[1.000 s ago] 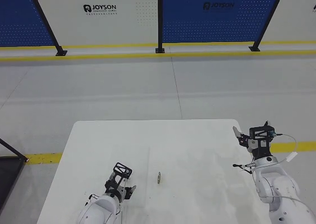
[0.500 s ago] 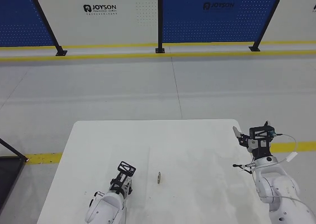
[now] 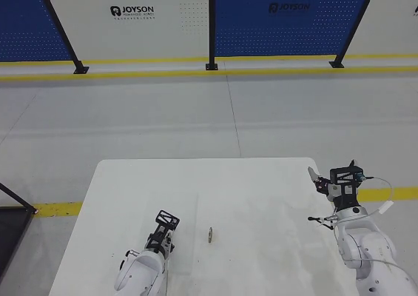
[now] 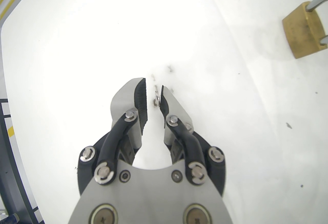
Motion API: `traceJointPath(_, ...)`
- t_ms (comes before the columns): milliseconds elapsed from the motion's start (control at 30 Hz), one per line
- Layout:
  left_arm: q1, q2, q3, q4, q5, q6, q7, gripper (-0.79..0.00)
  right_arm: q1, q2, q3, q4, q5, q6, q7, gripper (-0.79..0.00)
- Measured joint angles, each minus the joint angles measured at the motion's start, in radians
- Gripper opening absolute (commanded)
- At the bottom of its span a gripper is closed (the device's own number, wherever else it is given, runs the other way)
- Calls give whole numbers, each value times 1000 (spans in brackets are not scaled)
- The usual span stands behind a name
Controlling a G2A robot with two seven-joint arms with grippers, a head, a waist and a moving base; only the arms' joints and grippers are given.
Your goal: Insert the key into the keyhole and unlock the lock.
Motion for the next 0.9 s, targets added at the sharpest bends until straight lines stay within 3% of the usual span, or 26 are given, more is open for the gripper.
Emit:
traceJointPath(133, 1, -1, -4, -1, -1, -1, 3, -650, 0, 0, 0, 0, 0, 0, 0, 0)
traceJointPath(333, 5, -2, -13, -8, -4, -7, 5, -782, 0, 0, 0, 0, 0, 0, 0, 0)
traceJointPath(667, 11, -3, -24, -15, -12, -21, 6, -785, 0, 0, 0, 0, 0, 0, 0, 0)
traceJointPath(900, 59, 2, -57, -90, -34, -40, 41, -785, 0, 0, 0, 0, 0, 0, 0, 0)
